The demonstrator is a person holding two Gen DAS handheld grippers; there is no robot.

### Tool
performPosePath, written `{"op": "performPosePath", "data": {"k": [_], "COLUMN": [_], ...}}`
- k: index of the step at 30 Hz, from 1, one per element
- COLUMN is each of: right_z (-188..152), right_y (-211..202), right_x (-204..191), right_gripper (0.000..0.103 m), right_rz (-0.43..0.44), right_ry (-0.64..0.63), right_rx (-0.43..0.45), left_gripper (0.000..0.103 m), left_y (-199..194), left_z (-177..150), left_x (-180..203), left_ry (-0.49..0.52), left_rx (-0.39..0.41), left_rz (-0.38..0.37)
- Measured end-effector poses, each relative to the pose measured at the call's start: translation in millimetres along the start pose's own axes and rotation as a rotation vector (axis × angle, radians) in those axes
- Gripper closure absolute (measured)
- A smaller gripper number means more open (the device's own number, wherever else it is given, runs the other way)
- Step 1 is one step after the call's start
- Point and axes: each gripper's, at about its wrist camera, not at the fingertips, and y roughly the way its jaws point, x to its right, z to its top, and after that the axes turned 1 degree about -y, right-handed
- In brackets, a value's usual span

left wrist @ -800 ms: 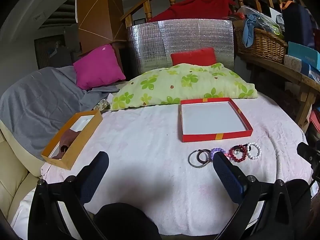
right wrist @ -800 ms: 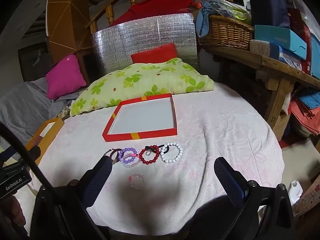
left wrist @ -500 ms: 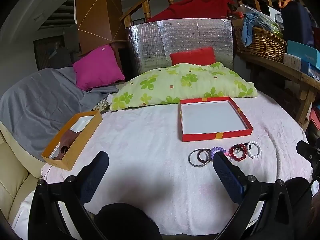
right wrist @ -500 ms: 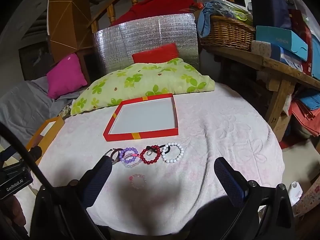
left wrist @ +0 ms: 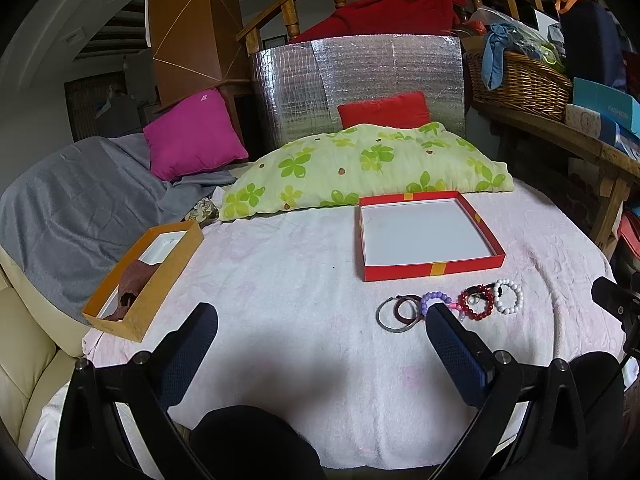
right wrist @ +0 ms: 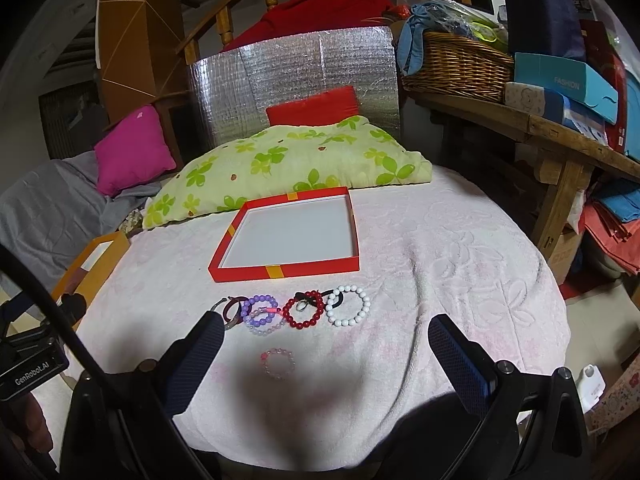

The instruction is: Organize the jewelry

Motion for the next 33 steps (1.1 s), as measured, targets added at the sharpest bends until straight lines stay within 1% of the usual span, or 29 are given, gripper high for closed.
{"op": "performPosePath", "data": {"k": [8, 27, 31, 33], "right_z": [1, -2, -4, -5], "right_y": [-1, 2, 7, 12], "right_x": [0, 1, 2, 6], "right_gripper": [0.000, 0.000, 0.000, 0.000], "right_rz": [0.006, 0.017, 0.004, 0.010], "right_ry": [0.006, 0.022, 0.002, -0.001], "right_rx": [0.006, -0.018, -0.009, -0.014], "left_gripper": [0.000, 0.000, 0.000, 0.000], "left_y": [0, 3, 9, 15], "left_z": [0, -3, -5, -7], "left_x": [1, 1, 2, 2], "left_ry": [0.003, 0.003, 0.004, 0.002], "left_rx": [-0.002, -0.013, -0.020, -0.035], "left_rz": [0.001, 0.000, -0.008, -0.032]}}
